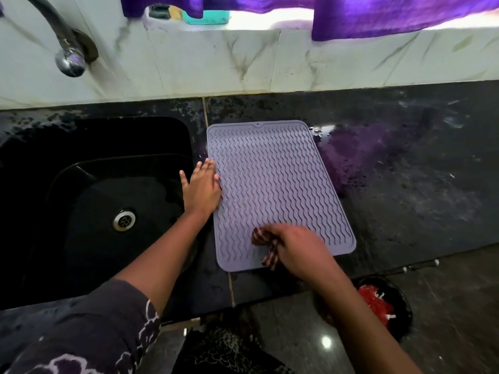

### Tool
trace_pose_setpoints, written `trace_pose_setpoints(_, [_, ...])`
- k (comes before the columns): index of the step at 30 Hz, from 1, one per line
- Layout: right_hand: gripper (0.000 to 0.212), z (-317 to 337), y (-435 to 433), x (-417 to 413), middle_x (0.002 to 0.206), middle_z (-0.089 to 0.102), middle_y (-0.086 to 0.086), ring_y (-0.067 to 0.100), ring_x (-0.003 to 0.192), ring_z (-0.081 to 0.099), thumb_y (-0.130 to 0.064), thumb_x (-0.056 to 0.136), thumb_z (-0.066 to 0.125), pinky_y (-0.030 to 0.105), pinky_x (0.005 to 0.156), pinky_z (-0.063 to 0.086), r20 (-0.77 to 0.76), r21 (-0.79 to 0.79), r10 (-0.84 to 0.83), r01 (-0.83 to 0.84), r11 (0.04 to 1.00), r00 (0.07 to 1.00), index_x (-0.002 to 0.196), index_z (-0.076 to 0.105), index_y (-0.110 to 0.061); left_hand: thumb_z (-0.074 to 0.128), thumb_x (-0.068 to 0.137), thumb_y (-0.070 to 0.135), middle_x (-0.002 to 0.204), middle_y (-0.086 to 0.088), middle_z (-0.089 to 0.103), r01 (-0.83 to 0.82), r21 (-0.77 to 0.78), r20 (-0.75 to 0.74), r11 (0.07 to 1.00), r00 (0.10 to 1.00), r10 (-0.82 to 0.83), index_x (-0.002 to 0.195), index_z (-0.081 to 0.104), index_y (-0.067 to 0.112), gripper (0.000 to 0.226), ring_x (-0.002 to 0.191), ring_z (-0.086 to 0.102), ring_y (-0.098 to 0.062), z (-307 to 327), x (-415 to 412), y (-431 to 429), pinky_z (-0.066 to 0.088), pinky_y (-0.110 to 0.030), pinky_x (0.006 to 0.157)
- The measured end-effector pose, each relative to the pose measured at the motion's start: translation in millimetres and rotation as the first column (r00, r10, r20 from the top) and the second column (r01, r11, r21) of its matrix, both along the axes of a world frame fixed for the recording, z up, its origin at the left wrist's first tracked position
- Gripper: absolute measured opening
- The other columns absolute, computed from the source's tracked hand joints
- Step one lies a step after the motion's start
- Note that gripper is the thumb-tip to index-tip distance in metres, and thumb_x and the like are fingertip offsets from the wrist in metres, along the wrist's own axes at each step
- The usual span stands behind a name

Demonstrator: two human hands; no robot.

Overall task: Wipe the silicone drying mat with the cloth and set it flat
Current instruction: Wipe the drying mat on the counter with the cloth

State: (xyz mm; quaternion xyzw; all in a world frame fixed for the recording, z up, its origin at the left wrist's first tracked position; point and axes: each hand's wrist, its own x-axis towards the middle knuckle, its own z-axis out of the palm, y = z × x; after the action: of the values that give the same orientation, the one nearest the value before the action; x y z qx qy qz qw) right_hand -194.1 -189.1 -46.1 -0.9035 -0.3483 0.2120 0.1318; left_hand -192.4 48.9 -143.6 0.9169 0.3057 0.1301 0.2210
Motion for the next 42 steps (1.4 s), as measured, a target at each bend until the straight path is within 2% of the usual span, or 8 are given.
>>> trace_pose_setpoints(3, [0.041, 9.7, 42.4, 37.0, 0.083, 0.05, -0.015, 0.0, 0.069, 0.05, -0.023, 0.089, 0.053, 0.018, 0.059, 0.045, -0.012, 0.11, -0.124, 0.125, 0.986, 0.992, 0.128, 0.046, -0.032, 0.039, 0.097, 0.023, 0.135, -0.005, 0.056, 0.017, -0.023, 0.084, 1.0, 0.996, -0.015, 0.129, 0.054, 0.015, 0.037, 0.13, 0.043, -0.021, 9.3, 1.7, 21.1, 0.0, -0.049, 0.115])
trace_pose_setpoints(5, [0.036, 13.3, 77.5, 68.6, 0.084, 0.054, -0.01, 0.004, 0.067, 0.051, -0.021, 0.091, 0.05, 0.018, 0.054, 0.041, -0.012, 0.165, -0.197, 0.197, 0.966, 0.98, 0.126, 0.047, -0.03, 0.046, 0.094, 0.02, 0.124, -0.006, 0.062, 0.033, -0.012, 0.112, 0.999, 0.993, -0.031, 0.124, 0.059, 0.017, 0.033, 0.119, 0.051, -0.024, 16.2, 10.4, 43.3, 0.016, -0.048, 0.115])
trace_pose_setpoints(9, [0.025, 13.6, 156.4, 125.7, 0.104, 0.063, 0.009, 0.026, 0.091, 0.056, -0.02, 0.092, 0.046, 0.043, 0.077, 0.049, 0.112, 0.261, -0.268, 0.232, 0.937, 0.957, 0.117, 0.049, -0.022, 0.056, 0.089, 0.018, 0.128, -0.008, 0.059, 0.074, 0.03, 0.072, 0.997, 0.995, -0.076, 0.126, 0.057, 0.016, 0.038, 0.119, 0.05, -0.028, 17.8, 38.2, 87.2, 0.03, -0.045, 0.108])
trace_pose_setpoints(15, [0.031, -26.4, 249.9, 160.2, 0.115, 0.063, 0.012, 0.033, 0.105, 0.05, -0.024, 0.091, 0.04, 0.038, 0.076, 0.038, 0.233, 0.222, -0.29, 0.239, 0.945, 0.928, 0.116, 0.056, -0.017, 0.047, 0.095, 0.032, 0.156, -0.004, 0.024, 0.178, -0.011, -0.107, 0.984, 0.978, -0.178, 0.145, 0.033, 0.024, 0.053, 0.144, 0.017, -0.026, 4.6, 80.1, 126.9, 0.008, -0.051, 0.114])
trace_pose_setpoints(20, [0.057, -76.1, 264.0, 147.0, 0.155, 0.017, 0.006, 0.03, 0.137, 0.022, -0.048, 0.094, 0.028, 0.051, 0.109, 0.012, 0.254, 0.077, -0.167, 0.153, 0.985, 0.953, 0.145, 0.022, -0.023, 0.036, 0.099, 0.025, 0.159, 0.004, 0.005, 0.223, -0.198, -0.1, 0.954, 0.964, -0.246, 0.149, 0.02, 0.025, 0.052, 0.146, -0.005, -0.018, -10.6, 84.9, 131.1, -0.004, -0.047, 0.114])
trace_pose_setpoints(29, [0.051, -76.1, 256.3, 140.4, 0.145, 0.038, 0.012, 0.03, 0.133, 0.033, -0.034, 0.092, 0.037, 0.042, 0.108, 0.026, 0.31, 0.116, -0.121, 0.089, 0.989, 0.943, 0.14, 0.036, -0.015, 0.034, 0.1, 0.026, 0.159, 0.007, 0.005, 0.238, -0.165, -0.08, 0.957, 0.964, -0.253, 0.149, 0.019, 0.028, 0.051, 0.146, -0.005, -0.016, -14.6, 82.8, 131.8, -0.003, -0.047, 0.114])
trace_pose_setpoints(36, [0.037, -62.0, 229.0, 118.4, 0.123, 0.057, 0.011, 0.032, 0.11, 0.051, -0.02, 0.086, 0.048, 0.038, 0.085, 0.043, 0.262, 0.127, -0.063, 0.03, 0.991, 0.963, 0.121, 0.055, -0.013, 0.03, 0.099, 0.034, 0.159, 0.008, 0.009, 0.285, -0.013, -0.175, 0.959, 0.943, -0.282, 0.149, 0.016, 0.035, 0.051, 0.146, 0.001, -0.016, -12.7, 79.5, 138.0, 0.002, -0.048, 0.115])
trace_pose_setpoints(42, [0.048, -59.9, 259.7, 140.2, 0.147, 0.035, 0.01, 0.032, 0.133, 0.029, -0.028, 0.092, 0.038, 0.046, 0.108, 0.025, 0.232, 0.127, -0.136, 0.109, 0.986, 0.963, 0.139, 0.035, -0.02, 0.029, 0.099, 0.035, 0.159, 0.007, 0.01, 0.351, 0.044, -0.227, 0.935, 0.915, -0.333, 0.149, 0.02, 0.029, 0.05, 0.146, 0.005, -0.017, -9.2, 77.3, 144.9, 0.004, -0.048, 0.115])
